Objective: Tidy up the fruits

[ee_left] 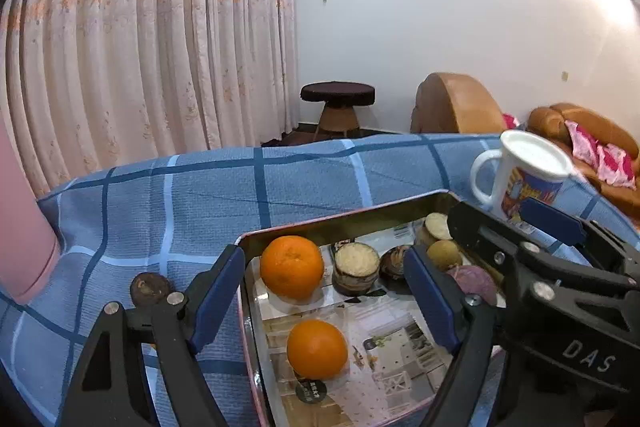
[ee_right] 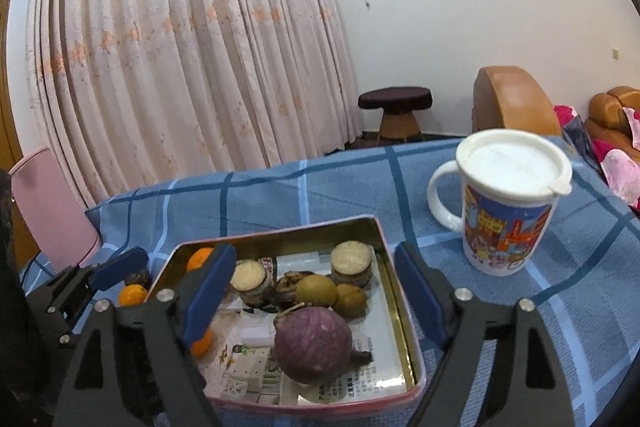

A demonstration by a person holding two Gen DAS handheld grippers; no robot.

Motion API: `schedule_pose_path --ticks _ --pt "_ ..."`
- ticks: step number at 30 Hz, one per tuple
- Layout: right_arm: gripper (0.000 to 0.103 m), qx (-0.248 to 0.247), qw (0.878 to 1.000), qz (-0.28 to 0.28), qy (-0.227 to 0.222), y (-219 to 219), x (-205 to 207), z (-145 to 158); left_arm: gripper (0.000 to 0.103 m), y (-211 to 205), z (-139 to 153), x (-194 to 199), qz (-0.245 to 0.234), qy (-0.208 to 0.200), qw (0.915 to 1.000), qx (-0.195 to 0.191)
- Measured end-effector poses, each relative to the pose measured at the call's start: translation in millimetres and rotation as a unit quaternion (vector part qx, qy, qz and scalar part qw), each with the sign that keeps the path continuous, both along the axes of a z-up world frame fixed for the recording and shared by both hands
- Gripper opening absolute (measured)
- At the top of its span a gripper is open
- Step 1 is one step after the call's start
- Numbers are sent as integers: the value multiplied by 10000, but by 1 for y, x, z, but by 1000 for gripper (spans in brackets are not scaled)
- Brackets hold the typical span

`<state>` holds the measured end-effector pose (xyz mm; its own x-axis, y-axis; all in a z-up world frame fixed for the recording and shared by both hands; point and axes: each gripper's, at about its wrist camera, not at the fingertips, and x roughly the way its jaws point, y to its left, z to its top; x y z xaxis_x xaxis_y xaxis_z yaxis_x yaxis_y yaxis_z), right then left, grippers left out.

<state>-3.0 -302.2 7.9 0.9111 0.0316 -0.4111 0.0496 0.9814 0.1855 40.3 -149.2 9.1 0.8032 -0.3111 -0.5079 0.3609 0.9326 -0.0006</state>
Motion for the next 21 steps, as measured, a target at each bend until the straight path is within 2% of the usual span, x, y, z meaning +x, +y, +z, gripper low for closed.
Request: schedule_pose_path --ticks 6,14,21 --pt "103 52 9995 -181 -262 -4 -7 5 84 6 0 3 110 22 9999 -79" --pt "103 5 9975 -490 -505 -10 -15 7 84 13 3 2 300 -147 9994 -75" --pt "103 -493 9916 -830 -857 -2 -27 15 84 24 7 -2 709 -539 9960 -101"
